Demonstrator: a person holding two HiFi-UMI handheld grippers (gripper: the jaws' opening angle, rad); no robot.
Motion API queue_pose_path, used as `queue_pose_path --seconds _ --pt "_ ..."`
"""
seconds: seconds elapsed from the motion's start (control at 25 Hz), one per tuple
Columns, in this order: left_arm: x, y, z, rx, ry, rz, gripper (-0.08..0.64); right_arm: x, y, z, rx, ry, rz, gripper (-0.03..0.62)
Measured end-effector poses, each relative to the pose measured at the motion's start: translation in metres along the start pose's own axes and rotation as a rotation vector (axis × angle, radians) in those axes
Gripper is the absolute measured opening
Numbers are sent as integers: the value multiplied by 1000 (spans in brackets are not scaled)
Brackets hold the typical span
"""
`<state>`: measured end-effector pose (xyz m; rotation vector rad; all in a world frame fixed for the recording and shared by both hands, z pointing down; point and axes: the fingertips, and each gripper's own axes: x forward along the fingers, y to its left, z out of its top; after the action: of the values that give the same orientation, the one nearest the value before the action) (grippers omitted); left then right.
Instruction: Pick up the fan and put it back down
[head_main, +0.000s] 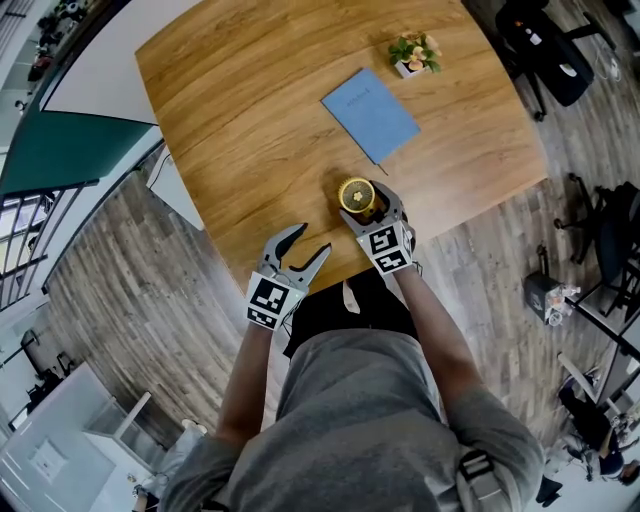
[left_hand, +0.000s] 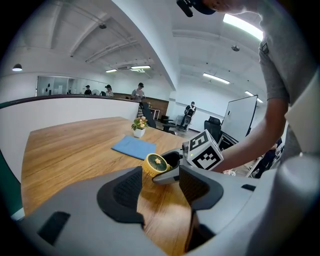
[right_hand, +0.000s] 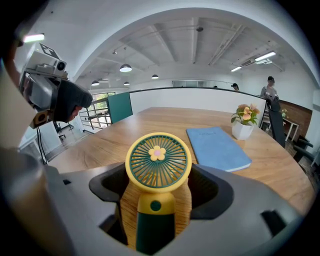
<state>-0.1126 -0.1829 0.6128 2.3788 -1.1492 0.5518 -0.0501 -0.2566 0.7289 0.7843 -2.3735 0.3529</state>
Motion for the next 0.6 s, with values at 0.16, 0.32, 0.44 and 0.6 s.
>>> queue_pose_path --seconds 0.16,0.32,0.44,0.6 --pt "-2 -12 7 15 -10 3 247 -13 -3 4 -9 -17 -8 376" --pt "-3 -26 11 30 -20 2 247 -28 -6 6 -1 -39 -20 376" --pt "-6 -36 14 42 -22 3 247 -39 -9 7 8 -43 -29 376" --pt "-11 -46 15 30 -15 5 245 -53 -13 14 15 -77 -38 376"
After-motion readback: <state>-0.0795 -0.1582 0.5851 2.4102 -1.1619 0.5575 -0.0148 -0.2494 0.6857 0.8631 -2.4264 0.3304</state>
